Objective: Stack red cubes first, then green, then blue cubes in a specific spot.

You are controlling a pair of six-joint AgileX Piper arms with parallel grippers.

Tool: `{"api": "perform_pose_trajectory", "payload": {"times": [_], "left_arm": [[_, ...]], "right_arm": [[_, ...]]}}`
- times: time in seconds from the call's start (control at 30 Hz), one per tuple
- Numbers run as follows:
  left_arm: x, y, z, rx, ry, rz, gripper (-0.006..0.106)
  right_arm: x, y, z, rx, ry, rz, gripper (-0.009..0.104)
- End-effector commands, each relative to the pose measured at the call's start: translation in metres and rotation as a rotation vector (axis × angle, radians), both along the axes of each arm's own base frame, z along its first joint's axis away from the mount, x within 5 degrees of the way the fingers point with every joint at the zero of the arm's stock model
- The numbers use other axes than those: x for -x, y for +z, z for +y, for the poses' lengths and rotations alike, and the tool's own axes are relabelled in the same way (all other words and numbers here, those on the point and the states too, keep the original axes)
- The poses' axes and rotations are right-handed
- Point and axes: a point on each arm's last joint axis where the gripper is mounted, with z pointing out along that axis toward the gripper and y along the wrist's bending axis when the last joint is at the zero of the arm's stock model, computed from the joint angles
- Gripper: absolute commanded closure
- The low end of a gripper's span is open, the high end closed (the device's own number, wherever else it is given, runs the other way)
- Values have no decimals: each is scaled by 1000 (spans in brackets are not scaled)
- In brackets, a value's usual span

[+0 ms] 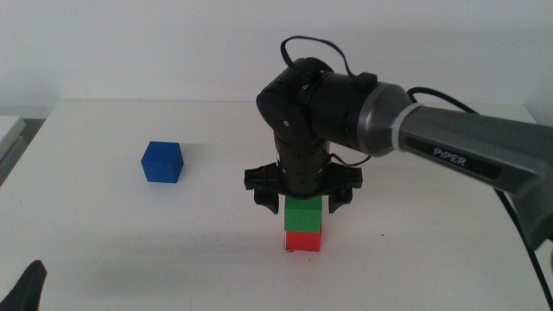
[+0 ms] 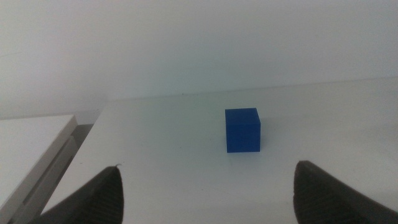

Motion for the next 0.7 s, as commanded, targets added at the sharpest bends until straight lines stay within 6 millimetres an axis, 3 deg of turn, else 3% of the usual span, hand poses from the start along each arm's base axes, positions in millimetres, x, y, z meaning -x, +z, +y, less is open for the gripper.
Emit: {"api": "perform_pose_trajectory", "payload": {"times": [0.0, 0.1, 0.23, 0.3, 0.5, 0.67], "left_arm": [[0, 1, 0, 9, 2, -17, 7], [0, 1, 0, 9, 2, -17, 7], [0, 1, 0, 9, 2, -17, 7], [0, 1, 0, 9, 2, -17, 7], [0, 1, 0, 9, 2, -17, 7], [0, 1, 0, 9, 2, -17, 7]], "right_arm": [[1, 23, -8, -11, 27, -39, 13], [14, 68, -17, -53, 108, -120, 13], [61, 129, -42, -104, 300, -234, 13], [85, 144, -57, -144, 385, -285, 13], [140, 163, -115, -208, 620, -442, 13], [172, 171, -160, -247, 769, -579, 13]]}}
